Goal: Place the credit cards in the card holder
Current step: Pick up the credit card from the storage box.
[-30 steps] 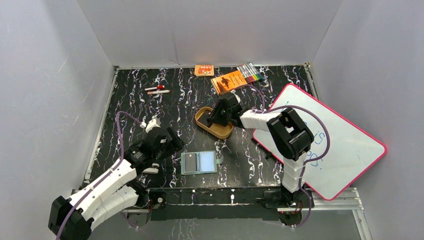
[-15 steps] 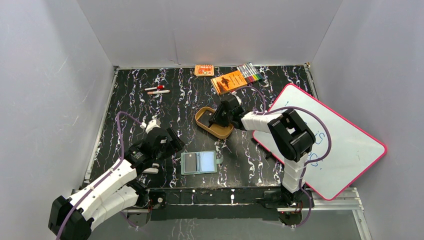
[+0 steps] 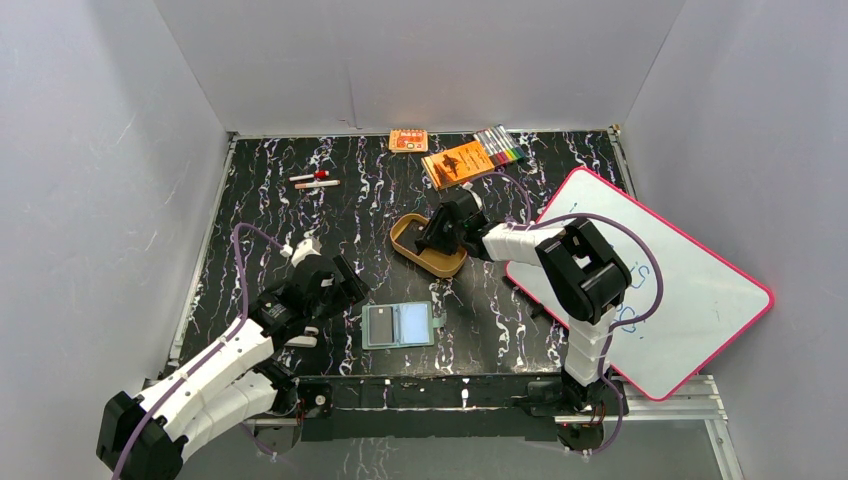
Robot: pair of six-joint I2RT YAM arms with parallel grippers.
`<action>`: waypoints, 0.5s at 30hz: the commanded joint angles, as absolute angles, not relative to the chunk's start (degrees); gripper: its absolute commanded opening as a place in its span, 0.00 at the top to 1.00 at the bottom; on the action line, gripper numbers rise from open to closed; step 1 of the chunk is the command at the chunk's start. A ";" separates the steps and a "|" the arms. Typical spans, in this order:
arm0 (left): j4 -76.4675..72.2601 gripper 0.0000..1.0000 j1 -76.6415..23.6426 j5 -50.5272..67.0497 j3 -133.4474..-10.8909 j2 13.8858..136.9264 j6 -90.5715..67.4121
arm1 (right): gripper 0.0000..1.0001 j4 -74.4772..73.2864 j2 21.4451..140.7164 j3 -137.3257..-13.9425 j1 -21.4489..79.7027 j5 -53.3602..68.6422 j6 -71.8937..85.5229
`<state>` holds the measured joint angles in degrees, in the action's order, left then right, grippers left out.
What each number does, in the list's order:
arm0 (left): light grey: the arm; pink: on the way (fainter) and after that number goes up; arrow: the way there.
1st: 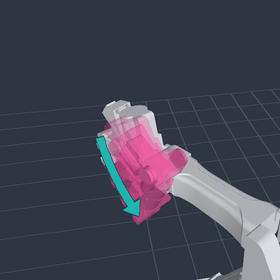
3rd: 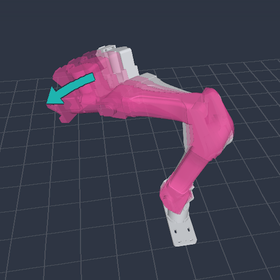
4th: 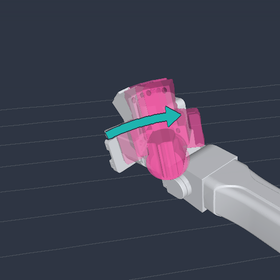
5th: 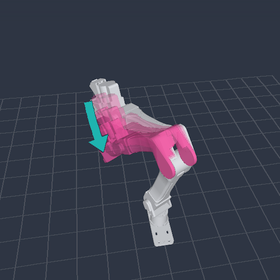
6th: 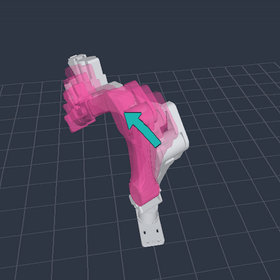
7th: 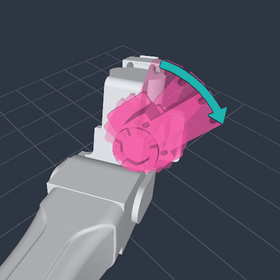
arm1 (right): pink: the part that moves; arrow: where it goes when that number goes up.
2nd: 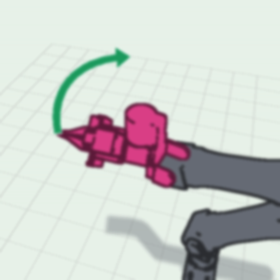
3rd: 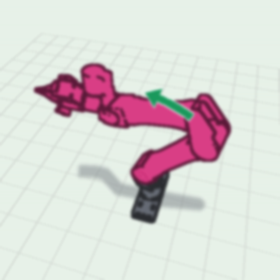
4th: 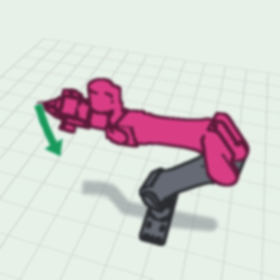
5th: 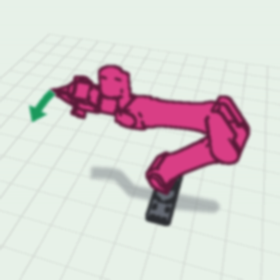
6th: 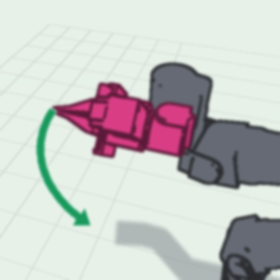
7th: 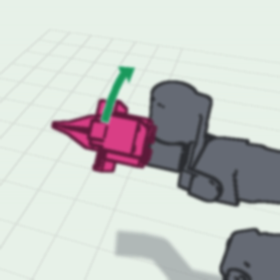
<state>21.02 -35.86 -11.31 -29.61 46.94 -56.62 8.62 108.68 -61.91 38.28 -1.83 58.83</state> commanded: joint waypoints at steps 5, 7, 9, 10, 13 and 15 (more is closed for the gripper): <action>21.27 0.30 -35.95 -11.86 -29.36 46.32 -56.79 | 0.63 10.99 106.76 -62.59 38.42 -1.25 59.55; 21.18 0.30 -35.95 -11.87 -29.36 46.47 -56.89 | 0.65 10.99 106.50 -62.17 38.41 -1.45 59.44; 21.18 0.30 -35.95 -11.82 -29.38 46.57 -56.79 | 0.68 11.19 106.23 -61.55 38.45 -1.70 59.44; 21.18 0.30 -35.95 -11.86 -29.36 46.58 -56.83 | 0.69 11.35 106.08 -61.33 38.44 -1.82 59.42; 21.18 0.30 -35.90 -11.87 -29.38 46.58 -56.81 | 0.72 11.51 105.73 -60.82 38.46 -1.71 59.41; 21.17 0.30 -35.95 -11.87 -29.36 46.58 -56.82 | 0.74 11.60 105.32 -60.48 38.44 -1.81 59.40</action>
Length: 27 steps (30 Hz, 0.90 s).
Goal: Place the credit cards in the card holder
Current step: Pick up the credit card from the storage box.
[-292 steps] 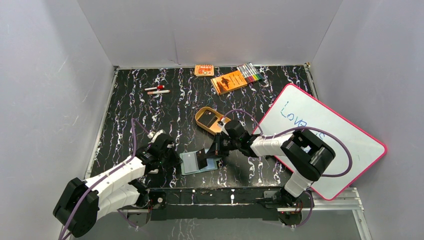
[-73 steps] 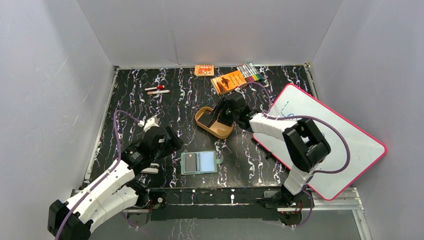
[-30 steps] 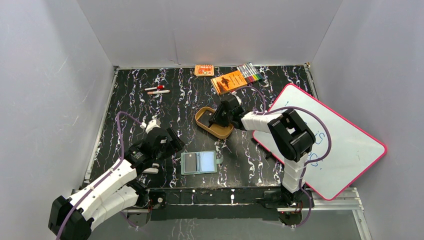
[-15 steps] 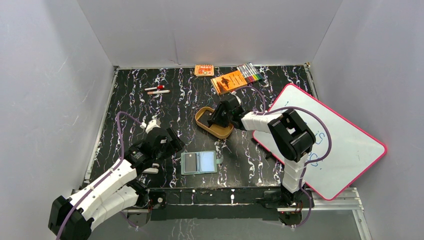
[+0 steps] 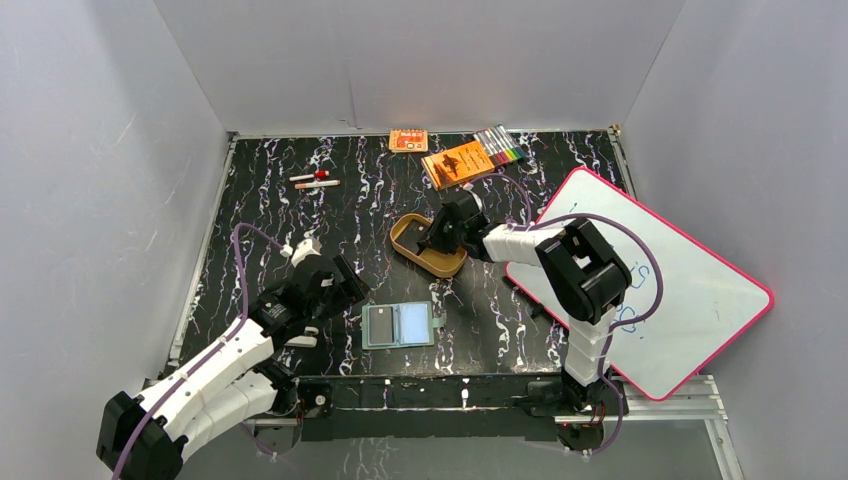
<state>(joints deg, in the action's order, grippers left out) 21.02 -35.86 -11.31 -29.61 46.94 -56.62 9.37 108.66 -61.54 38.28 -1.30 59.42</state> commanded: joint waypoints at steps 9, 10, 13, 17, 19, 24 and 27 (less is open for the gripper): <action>21.05 0.30 -35.95 -11.82 -29.83 47.07 -56.62 | 0.83 12.03 103.43 -58.85 38.42 -2.25 59.17; 21.06 0.30 -35.97 -11.78 -29.88 47.18 -56.68 | 0.84 12.04 103.34 -58.84 38.43 -2.24 59.15; 21.09 0.30 -35.94 -11.78 -30.06 47.50 -56.45 | 0.86 12.04 102.80 -58.62 38.36 -2.30 59.14; 21.09 0.30 -35.95 -11.78 -30.23 47.55 -56.37 | 0.93 12.13 101.99 -58.20 38.38 -1.88 59.15; 21.14 0.30 -35.95 -11.86 -30.29 47.45 -56.33 | 0.98 12.13 101.15 -57.79 38.39 -1.83 59.28; 21.50 0.30 -35.95 -12.45 -30.69 47.28 -56.04 | 1.00 11.96 98.27 -56.79 38.40 -1.81 59.76; 22.26 0.30 -35.94 -13.10 -31.37 47.24 -55.75 | 1.00 10.23 95.80 -57.03 38.27 -2.62 59.82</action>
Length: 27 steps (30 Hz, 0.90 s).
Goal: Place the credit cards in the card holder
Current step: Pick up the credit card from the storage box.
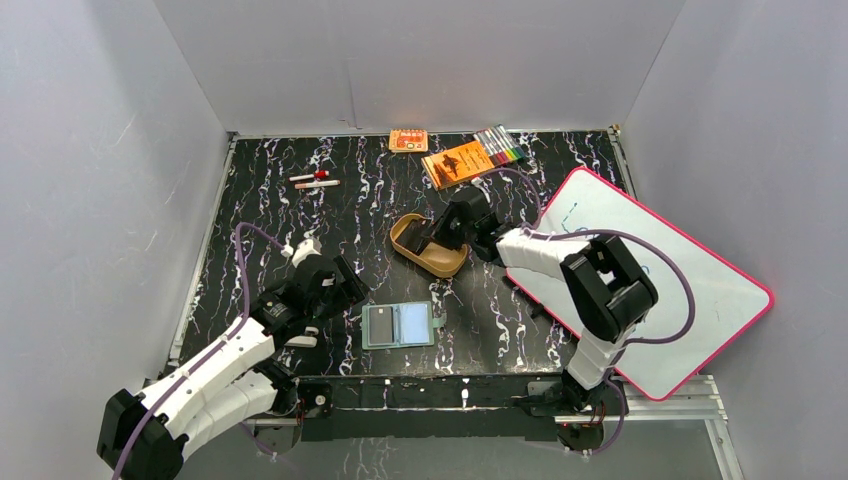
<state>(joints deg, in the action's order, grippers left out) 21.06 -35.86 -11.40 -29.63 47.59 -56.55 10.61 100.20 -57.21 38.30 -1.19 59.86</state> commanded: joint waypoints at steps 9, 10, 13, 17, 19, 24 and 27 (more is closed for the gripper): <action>24.28 0.30 -35.95 -15.82 -33.44 45.35 -55.72 | 1.00 5.95 84.52 -57.22 33.85 3.67 60.20; 24.63 0.30 -35.95 -16.08 -33.77 45.09 -55.77 | 1.00 5.45 83.30 -57.10 32.91 6.23 60.28; 25.69 0.30 -35.95 -16.64 -34.81 44.03 -55.86 | 1.00 4.09 80.19 -56.68 28.89 16.40 62.90; 26.83 0.30 -35.95 -17.30 -36.19 42.61 -56.06 | 1.00 7.13 75.75 -53.80 24.02 27.77 69.40; 27.25 0.30 -35.94 -17.80 -36.46 41.76 -56.45 | 1.00 9.51 75.00 -53.32 22.70 33.65 71.79; 27.72 0.30 -35.95 -18.79 -35.66 39.68 -57.44 | 1.00 10.11 75.26 -54.95 22.20 41.31 71.87; 27.75 0.30 -35.93 -18.74 -35.42 39.24 -57.79 | 1.00 10.59 75.77 -54.71 22.01 43.70 71.55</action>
<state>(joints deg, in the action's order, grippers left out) 26.39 -35.86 -16.45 -34.46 40.47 -57.04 6.70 76.31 -53.60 22.24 35.40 70.63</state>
